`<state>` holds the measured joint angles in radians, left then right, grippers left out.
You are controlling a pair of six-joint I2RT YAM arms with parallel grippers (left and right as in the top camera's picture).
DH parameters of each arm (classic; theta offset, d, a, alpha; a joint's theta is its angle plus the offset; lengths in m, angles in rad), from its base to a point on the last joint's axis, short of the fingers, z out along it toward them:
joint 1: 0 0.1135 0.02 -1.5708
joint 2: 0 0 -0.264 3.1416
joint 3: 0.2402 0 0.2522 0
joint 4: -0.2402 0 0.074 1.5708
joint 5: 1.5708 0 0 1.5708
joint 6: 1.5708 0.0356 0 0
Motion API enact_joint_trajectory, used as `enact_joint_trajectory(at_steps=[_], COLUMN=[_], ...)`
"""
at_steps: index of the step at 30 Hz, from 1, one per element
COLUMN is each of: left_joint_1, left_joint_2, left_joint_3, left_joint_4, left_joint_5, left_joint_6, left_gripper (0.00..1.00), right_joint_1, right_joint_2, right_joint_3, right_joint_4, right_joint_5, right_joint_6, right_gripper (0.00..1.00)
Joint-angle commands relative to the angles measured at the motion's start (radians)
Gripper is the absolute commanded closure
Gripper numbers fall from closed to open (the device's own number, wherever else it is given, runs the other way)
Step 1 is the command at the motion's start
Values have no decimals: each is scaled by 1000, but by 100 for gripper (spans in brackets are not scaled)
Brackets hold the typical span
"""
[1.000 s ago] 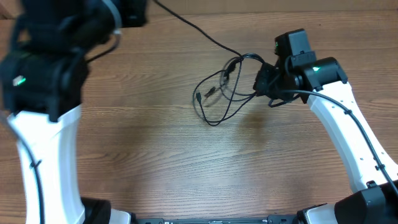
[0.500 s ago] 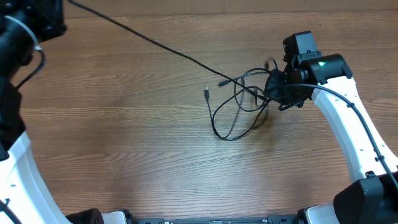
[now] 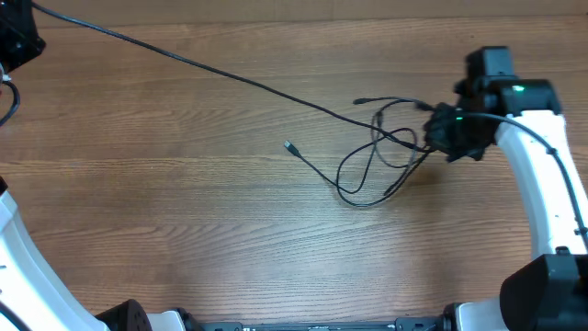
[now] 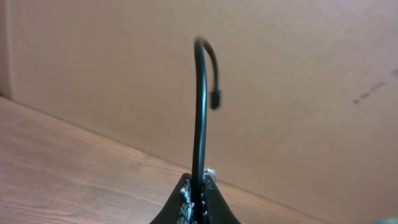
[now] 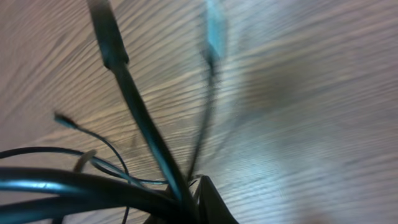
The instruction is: Untangle cables
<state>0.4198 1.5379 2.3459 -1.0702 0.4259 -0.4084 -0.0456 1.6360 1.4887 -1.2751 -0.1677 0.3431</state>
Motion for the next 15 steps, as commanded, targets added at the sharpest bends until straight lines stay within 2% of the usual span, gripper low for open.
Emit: enact_joint_trajectory(at_steps=[1,5,9,15], left_joint_1=[69,95,103,103], left_joint_2=[35,70,87,88], left_joint_3=[21,21,21,21], left_joint_4=[15,5,-4,2], left_joint_5=[-112,-114,-115,-117], left_joint_6=[43,54,65,64], left_gripper=[96,96,96,96], right_joint_1=[-157,-293,-412,-423], right_joint_2=[5,5,5,5], right_joint_3=[5,5,5,5], right_joint_4=[-14,-18,-2,2], right_joint_5=[31,21,-100,-220], right_joint_6=[-50,-53,-76,-189], right_gripper=[96,96,95,96])
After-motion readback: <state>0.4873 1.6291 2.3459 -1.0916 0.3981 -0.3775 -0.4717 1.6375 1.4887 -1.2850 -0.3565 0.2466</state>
